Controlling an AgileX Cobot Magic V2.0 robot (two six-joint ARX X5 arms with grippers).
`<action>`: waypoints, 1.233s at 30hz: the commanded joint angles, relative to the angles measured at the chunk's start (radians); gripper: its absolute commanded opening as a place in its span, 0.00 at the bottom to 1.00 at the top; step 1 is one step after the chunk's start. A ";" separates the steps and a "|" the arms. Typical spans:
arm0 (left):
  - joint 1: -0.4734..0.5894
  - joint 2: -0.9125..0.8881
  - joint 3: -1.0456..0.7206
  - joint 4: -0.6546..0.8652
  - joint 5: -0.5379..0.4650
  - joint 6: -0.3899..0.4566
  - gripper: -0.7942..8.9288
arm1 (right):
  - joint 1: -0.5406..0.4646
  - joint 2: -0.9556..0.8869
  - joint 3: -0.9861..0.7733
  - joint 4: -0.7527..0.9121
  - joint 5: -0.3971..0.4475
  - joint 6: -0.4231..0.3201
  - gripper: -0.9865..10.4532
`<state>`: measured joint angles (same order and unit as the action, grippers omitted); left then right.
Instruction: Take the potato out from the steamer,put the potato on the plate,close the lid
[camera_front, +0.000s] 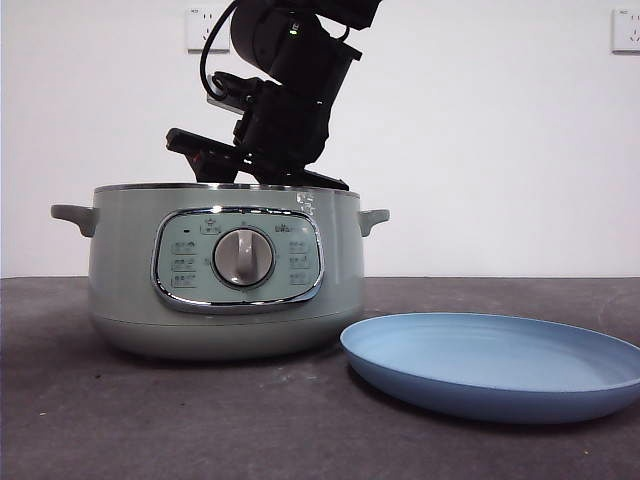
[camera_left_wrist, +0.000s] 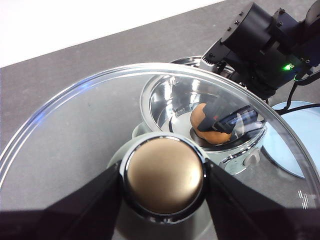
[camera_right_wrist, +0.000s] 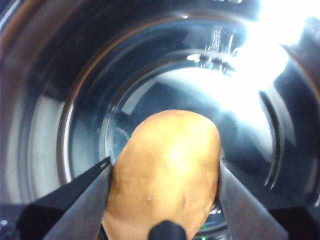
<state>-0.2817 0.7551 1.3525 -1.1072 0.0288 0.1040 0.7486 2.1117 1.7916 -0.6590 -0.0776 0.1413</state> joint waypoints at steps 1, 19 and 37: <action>0.002 -0.011 0.011 0.040 0.003 -0.003 0.07 | 0.001 -0.013 -0.004 0.006 0.003 -0.012 0.07; 0.002 -0.010 0.011 0.047 0.011 -0.002 0.07 | -0.034 -0.431 -0.005 -0.261 0.111 -0.142 0.07; 0.002 -0.003 0.011 0.074 0.056 -0.003 0.07 | -0.150 -0.640 -0.500 -0.156 0.098 -0.118 0.07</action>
<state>-0.2817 0.7578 1.3525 -1.0843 0.0818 0.1040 0.6025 1.4704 1.3293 -0.8299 0.0227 0.0048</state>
